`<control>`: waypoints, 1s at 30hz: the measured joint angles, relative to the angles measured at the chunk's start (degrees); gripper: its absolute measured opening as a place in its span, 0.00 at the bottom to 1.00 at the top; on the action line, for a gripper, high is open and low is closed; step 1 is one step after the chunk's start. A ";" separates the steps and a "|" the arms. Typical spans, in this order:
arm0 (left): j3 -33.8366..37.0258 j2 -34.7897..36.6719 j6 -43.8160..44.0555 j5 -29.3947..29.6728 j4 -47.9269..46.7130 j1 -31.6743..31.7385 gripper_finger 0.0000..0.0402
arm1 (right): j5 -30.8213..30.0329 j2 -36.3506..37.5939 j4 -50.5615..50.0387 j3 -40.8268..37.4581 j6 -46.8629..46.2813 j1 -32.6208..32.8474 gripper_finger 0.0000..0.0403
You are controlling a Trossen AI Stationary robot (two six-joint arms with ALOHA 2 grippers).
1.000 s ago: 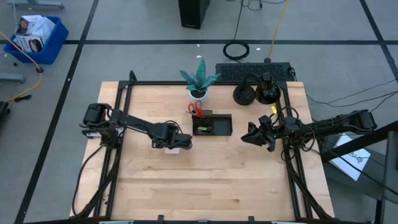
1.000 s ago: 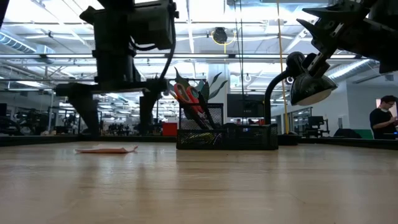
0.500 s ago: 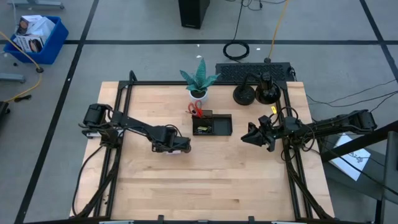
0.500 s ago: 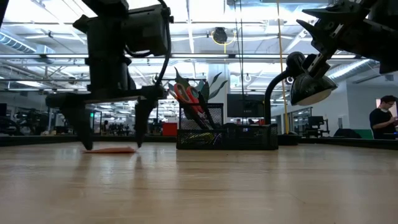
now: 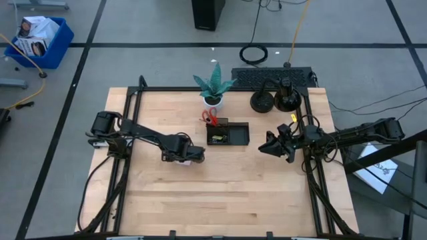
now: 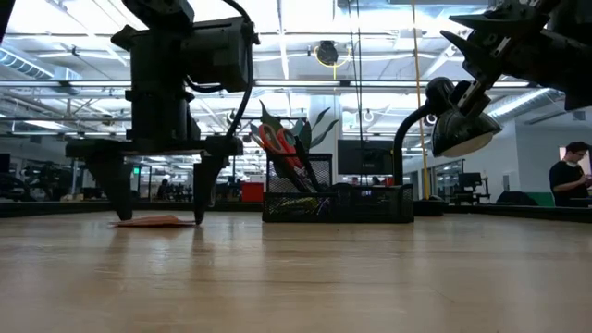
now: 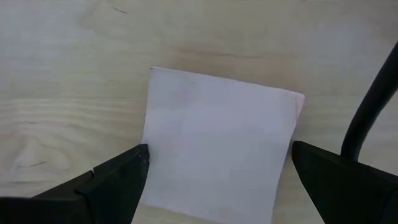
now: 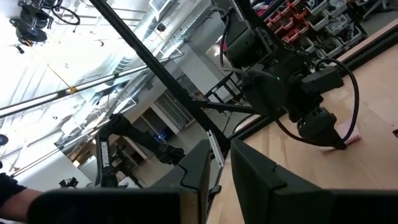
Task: Pick and place office supplies into organizer
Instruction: Put the pink sticky notes into the black desk organizer
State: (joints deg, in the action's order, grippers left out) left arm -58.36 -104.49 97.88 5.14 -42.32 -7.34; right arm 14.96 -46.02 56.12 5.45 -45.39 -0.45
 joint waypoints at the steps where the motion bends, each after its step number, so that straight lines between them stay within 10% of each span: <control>1: -0.10 -0.71 -0.70 -0.61 0.12 -0.04 0.99 | -0.02 0.00 -0.43 0.00 0.00 0.00 0.15; 12: -0.44 -1.20 -1.58 0.40 -0.51 -0.63 0.97 | -1.89 0.00 -1.97 0.00 0.26 -0.02 0.15; 30: -0.85 -0.69 -2.85 2.39 -0.21 -1.05 0.61 | -6.10 0.00 -1.99 0.00 1.14 -0.02 0.15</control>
State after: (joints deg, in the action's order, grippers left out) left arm -59.22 -105.18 95.02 7.53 -42.53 -8.39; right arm 8.86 -46.02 54.13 5.45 -44.25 -0.47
